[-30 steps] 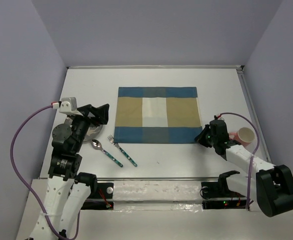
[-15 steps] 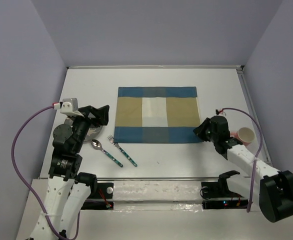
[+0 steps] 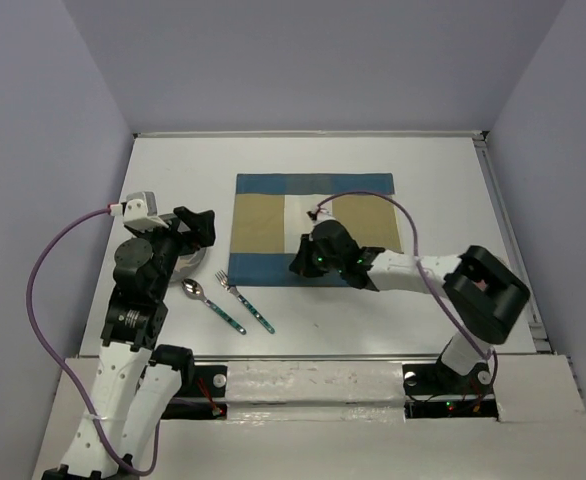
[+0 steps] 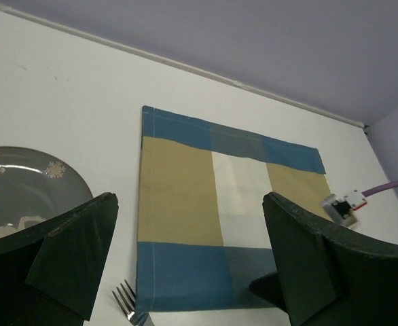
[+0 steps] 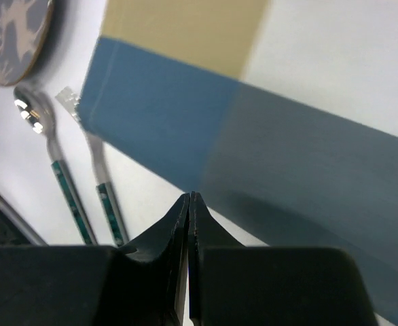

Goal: Set the dinner table for one person

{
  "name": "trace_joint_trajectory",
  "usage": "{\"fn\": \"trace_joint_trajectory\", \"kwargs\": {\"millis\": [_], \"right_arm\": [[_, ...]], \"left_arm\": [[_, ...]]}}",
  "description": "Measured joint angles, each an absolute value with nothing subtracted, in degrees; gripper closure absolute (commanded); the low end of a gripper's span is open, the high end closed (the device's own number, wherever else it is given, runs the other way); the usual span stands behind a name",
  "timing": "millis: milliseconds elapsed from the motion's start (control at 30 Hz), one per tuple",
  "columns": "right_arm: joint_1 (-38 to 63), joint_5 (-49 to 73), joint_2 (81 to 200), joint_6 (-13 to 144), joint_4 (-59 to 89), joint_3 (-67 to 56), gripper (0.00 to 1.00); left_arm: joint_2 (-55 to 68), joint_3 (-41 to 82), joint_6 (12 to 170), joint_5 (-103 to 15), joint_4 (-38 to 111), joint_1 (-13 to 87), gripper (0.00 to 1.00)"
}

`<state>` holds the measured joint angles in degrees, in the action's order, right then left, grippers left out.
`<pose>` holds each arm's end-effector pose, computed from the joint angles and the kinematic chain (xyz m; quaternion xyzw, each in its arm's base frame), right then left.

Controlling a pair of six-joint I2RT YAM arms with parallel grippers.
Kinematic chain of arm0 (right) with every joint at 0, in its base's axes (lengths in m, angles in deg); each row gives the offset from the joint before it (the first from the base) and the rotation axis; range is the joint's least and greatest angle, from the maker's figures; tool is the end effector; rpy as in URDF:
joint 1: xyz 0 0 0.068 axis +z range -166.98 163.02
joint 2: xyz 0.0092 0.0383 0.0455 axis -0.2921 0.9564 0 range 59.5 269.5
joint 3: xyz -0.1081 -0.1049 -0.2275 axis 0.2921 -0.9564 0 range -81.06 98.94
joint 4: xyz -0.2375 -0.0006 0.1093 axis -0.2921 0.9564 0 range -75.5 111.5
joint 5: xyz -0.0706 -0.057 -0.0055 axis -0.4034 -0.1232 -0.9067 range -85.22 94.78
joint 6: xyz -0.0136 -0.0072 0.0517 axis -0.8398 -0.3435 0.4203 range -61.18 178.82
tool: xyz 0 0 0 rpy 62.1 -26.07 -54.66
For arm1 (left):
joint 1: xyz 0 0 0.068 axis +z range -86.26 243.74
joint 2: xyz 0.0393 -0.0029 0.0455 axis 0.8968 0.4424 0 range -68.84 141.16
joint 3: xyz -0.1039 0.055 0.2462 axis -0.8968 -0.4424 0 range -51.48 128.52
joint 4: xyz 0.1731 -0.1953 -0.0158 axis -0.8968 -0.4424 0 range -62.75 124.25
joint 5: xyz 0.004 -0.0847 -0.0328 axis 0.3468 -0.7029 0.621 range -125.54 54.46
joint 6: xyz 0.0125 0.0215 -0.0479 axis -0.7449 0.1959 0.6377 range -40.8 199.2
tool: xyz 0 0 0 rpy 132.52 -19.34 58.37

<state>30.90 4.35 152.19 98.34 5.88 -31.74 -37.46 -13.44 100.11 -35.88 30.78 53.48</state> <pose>0.2293 0.2534 0.1901 -0.0629 0.8838 0.3180 0.3375 0.1382 -0.0252 0.3451 -0.0617 0.6844 -0.1971 0.6993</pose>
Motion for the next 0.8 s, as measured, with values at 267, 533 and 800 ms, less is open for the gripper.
{"fn": "trace_joint_trajectory", "kwargs": {"millis": [267,533,800], "right_arm": [[36.4,7.6,167.9,97.2,3.0,-19.5,0.93],[36.2,6.6,163.9,94.0,4.4,-21.5,0.86],[32.6,7.7,146.9,90.5,5.0,-28.3,0.73]], "left_arm": [[-36.7,-15.2,104.4,-31.5,28.6,53.8,0.01],[-33.0,-22.7,114.1,-31.1,30.0,65.6,0.11],[-32.8,-29.7,120.2,-29.8,27.2,78.0,0.11]]}}
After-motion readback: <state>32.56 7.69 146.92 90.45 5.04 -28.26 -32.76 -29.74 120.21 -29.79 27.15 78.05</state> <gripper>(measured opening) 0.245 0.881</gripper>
